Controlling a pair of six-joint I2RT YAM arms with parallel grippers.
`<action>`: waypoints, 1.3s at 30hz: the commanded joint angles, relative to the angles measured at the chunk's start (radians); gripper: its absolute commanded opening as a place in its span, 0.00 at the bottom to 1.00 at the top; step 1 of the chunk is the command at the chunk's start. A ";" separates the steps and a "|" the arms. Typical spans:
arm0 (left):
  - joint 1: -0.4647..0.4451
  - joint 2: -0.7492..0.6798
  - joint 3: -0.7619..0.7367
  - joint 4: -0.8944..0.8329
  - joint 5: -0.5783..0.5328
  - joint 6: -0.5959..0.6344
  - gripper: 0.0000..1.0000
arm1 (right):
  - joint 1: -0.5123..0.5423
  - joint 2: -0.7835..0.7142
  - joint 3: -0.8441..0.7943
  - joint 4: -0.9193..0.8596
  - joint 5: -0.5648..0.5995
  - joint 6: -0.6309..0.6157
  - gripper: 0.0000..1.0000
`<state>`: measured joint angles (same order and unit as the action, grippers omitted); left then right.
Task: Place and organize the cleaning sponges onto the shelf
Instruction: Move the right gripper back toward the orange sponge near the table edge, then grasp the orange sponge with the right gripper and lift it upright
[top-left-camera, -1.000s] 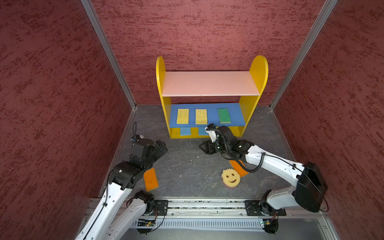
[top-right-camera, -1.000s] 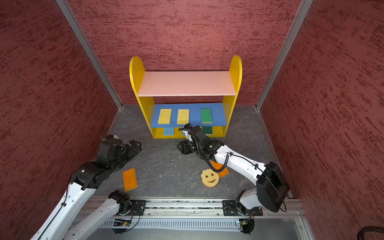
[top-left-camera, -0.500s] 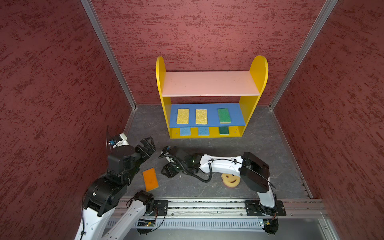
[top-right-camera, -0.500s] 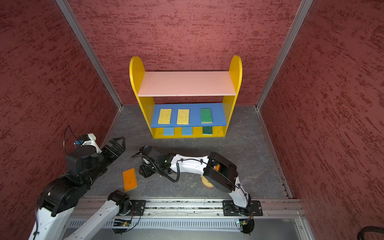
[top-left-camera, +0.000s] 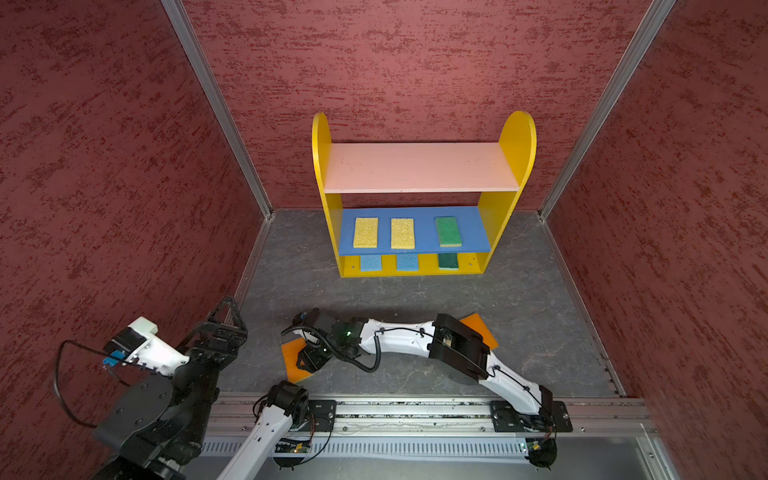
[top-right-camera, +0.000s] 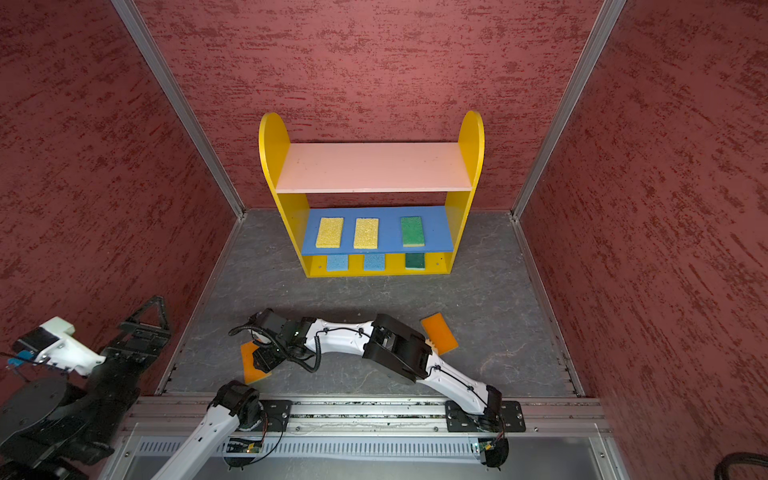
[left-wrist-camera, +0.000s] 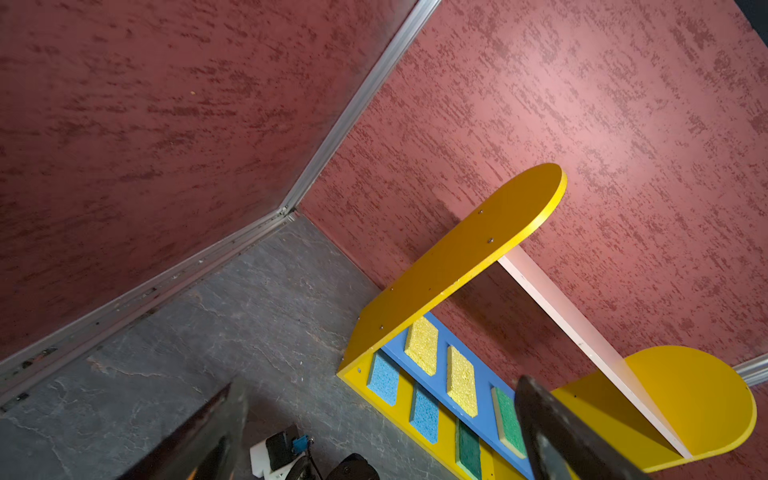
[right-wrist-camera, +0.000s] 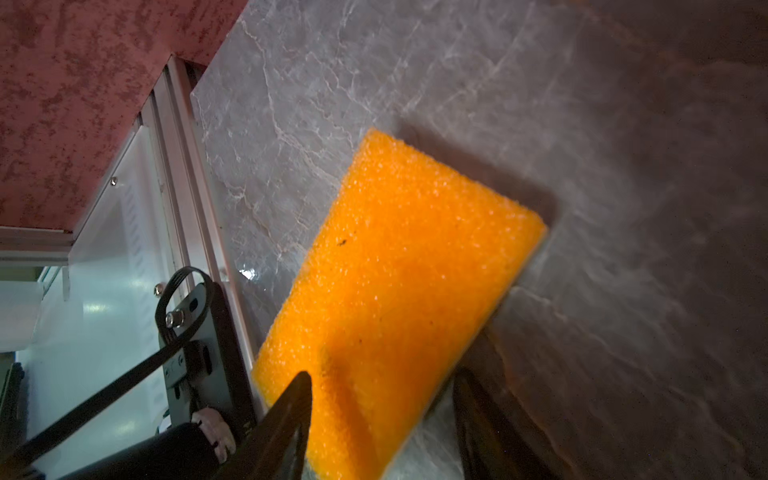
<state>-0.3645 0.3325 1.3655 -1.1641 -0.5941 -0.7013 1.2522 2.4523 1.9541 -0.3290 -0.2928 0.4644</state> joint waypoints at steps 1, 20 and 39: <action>-0.002 -0.016 0.014 -0.056 -0.073 0.033 1.00 | 0.004 0.043 0.027 -0.065 -0.011 0.007 0.51; -0.143 0.037 -0.107 -0.071 -0.133 -0.002 1.00 | -0.098 -0.217 -0.167 -0.074 0.140 -0.111 0.00; -0.180 0.358 -0.003 0.094 0.229 0.174 1.00 | -0.246 -0.712 -0.313 -0.104 0.297 -0.235 0.00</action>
<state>-0.5400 0.6636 1.3380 -1.1156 -0.4778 -0.5850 1.0176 1.7905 1.6646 -0.4091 -0.0456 0.2672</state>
